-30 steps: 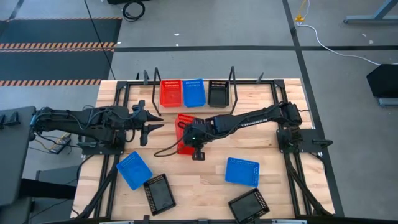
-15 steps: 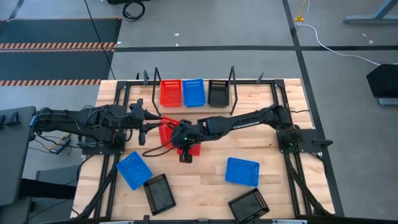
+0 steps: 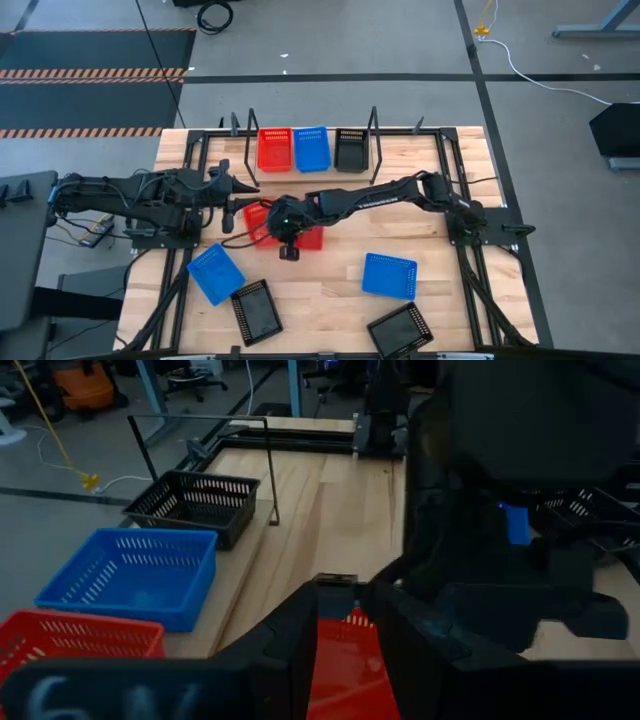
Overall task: Stack baskets on shelf by color
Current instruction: Stack the right red bin on top of the red bin on the shelf
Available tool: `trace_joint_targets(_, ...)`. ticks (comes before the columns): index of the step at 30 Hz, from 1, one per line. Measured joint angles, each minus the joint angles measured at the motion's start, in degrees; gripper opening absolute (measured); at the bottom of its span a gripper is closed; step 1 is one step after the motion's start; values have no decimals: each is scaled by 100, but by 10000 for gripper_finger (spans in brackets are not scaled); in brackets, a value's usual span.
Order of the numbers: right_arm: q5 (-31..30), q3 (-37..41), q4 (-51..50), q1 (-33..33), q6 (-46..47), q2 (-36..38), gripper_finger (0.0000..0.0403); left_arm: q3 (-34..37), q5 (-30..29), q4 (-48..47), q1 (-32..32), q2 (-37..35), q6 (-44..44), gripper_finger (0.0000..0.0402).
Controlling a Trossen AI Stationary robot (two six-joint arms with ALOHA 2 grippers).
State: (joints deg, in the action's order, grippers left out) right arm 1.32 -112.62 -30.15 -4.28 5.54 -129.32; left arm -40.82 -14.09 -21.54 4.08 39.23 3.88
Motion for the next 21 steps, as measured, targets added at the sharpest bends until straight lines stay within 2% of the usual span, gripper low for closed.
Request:
trace_joint_targets(6, -345, 0, -137, 218, 117, 0, 133, 0, 70, -52, 5, -1, 192, 110)
trace_joint_targets(10, -342, 2, -661, 321, 156, 68, 159, 0, 348, -219, 133, 1, 813, 110)
trace_joint_targets(21, -405, 2, -2651, 219, 201, 994, 163, 0, 377, -1251, 1137, 213, 3077, 98)
